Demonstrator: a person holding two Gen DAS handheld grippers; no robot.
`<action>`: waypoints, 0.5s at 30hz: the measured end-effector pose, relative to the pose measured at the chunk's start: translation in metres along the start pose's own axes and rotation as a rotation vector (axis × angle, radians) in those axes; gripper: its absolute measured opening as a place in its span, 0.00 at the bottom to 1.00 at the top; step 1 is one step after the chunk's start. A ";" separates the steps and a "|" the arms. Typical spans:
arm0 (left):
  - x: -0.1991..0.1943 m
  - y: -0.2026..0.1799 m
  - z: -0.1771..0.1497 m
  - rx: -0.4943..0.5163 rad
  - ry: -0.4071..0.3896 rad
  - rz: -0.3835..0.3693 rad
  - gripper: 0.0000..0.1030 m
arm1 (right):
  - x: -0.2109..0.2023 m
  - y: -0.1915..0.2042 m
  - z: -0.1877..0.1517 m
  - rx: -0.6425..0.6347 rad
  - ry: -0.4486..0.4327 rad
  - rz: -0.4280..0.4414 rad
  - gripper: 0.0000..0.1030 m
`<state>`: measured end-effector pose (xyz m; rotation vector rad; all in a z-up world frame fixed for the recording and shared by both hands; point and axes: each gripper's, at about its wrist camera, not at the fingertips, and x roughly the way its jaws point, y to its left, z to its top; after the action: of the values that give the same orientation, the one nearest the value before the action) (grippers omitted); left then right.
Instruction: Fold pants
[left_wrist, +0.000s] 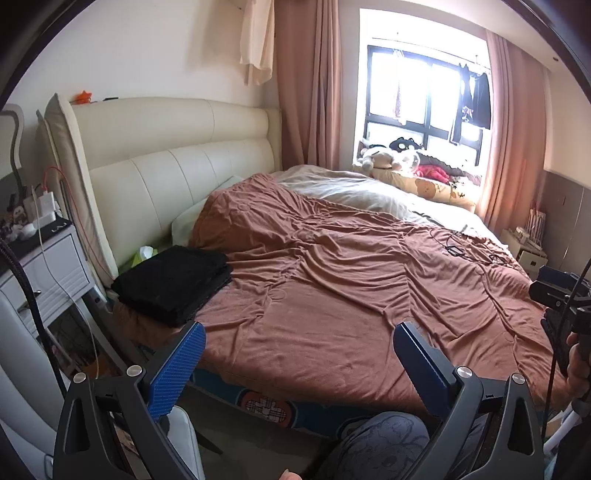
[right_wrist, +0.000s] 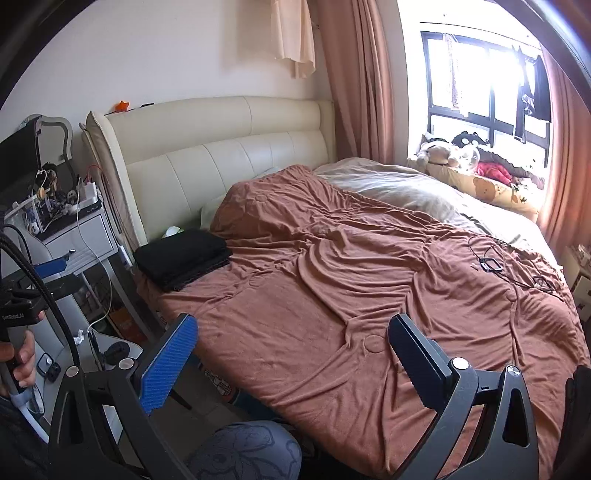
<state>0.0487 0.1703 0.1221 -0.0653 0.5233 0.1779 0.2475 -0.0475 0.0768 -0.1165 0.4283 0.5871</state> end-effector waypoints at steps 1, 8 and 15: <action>-0.002 0.000 -0.004 -0.007 0.001 -0.003 1.00 | -0.006 0.000 -0.004 0.006 -0.004 0.000 1.00; -0.010 -0.016 -0.035 -0.001 -0.002 -0.014 0.99 | -0.037 -0.005 -0.038 0.038 -0.025 -0.040 1.00; -0.016 -0.038 -0.067 0.024 -0.026 -0.049 1.00 | -0.059 0.002 -0.067 0.059 -0.037 -0.098 1.00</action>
<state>0.0098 0.1238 0.0730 -0.0528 0.4974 0.1247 0.1781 -0.0916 0.0410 -0.0702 0.4015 0.4796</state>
